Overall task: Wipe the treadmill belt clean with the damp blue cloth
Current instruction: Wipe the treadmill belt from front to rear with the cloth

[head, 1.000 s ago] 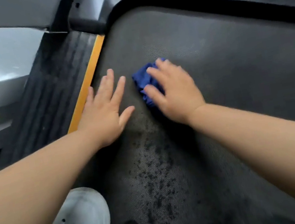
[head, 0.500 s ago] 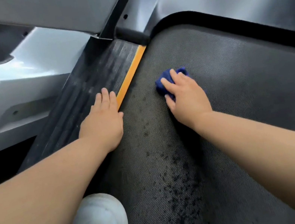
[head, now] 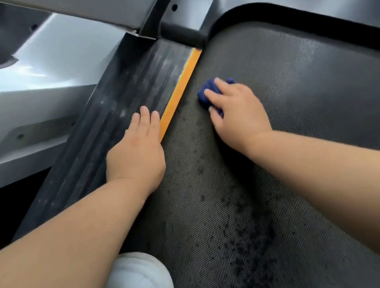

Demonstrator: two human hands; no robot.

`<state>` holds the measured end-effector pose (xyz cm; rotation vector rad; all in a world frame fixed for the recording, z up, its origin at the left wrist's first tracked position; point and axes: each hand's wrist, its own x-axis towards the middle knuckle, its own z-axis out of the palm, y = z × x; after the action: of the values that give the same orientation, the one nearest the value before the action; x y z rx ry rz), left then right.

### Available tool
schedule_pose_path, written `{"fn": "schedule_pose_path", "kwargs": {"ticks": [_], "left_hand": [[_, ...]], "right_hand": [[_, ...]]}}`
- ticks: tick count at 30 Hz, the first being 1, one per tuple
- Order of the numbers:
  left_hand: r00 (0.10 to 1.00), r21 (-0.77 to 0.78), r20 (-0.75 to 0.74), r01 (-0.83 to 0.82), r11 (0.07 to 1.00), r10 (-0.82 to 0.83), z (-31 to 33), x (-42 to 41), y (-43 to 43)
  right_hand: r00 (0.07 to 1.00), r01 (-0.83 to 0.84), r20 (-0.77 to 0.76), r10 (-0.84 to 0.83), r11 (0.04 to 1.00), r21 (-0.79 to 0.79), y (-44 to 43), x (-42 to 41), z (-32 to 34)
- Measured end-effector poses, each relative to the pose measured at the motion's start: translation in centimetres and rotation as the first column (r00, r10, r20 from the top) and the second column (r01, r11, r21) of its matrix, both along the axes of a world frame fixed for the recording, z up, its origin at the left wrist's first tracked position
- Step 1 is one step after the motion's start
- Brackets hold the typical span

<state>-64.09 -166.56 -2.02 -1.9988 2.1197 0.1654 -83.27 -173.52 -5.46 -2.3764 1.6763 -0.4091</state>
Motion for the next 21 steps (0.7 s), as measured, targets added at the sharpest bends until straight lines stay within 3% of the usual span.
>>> {"fn": "schedule_pose_path", "kwargs": {"ticks": [4, 7, 8, 10, 11, 13, 16, 18, 21], "left_hand": [[0.997, 0.005, -0.081, -0.001, 1.0, 0.001, 0.8, 0.9, -0.6], [0.995, 0.017, -0.098, 0.003, 1.0, -0.001, 0.7, 1.5, -0.8], [0.994, 0.019, -0.107, 0.004, 1.0, -0.002, 0.6, 1.5, -0.7], [0.993, 0.014, -0.116, 0.008, 1.0, -0.006, 0.6, 1.4, -0.7], [0.993, 0.013, -0.115, 0.011, 1.0, -0.009, 0.5, 1.3, -0.6], [0.993, 0.018, -0.12, 0.003, 1.0, 0.0, 0.5, 1.4, -0.6], [0.99, 0.027, -0.14, -0.015, 1.0, 0.018, 1.0, 1.4, -0.9], [0.987, 0.041, -0.159, -0.023, 0.999, 0.029, 1.3, 1.6, -1.0], [0.986, 0.051, -0.164, -0.012, 0.999, 0.02, 1.1, 1.9, -1.1]], "right_hand": [[0.925, -0.371, 0.073, 0.373, 0.928, -0.036, 4.6, 0.4, -0.7], [0.893, -0.438, 0.069, 0.444, 0.894, -0.096, 2.0, 0.2, -0.3], [0.924, -0.371, 0.052, 0.379, 0.921, -0.117, 0.1, 0.3, -0.1], [0.997, -0.04, 0.066, 0.045, 0.996, -0.075, -4.2, 0.2, 0.1], [0.99, 0.126, 0.058, -0.125, 0.992, -0.004, -5.8, 0.1, 0.0], [0.974, 0.206, 0.075, -0.213, 0.974, 0.093, -6.2, 0.7, 0.1], [0.987, -0.066, 0.155, 0.044, 0.988, 0.142, -1.4, 2.4, 0.1], [0.948, -0.274, 0.214, 0.237, 0.948, 0.161, 3.0, 3.2, 0.1], [0.923, -0.338, 0.215, 0.319, 0.939, 0.056, 2.2, 2.4, 0.1]]}}
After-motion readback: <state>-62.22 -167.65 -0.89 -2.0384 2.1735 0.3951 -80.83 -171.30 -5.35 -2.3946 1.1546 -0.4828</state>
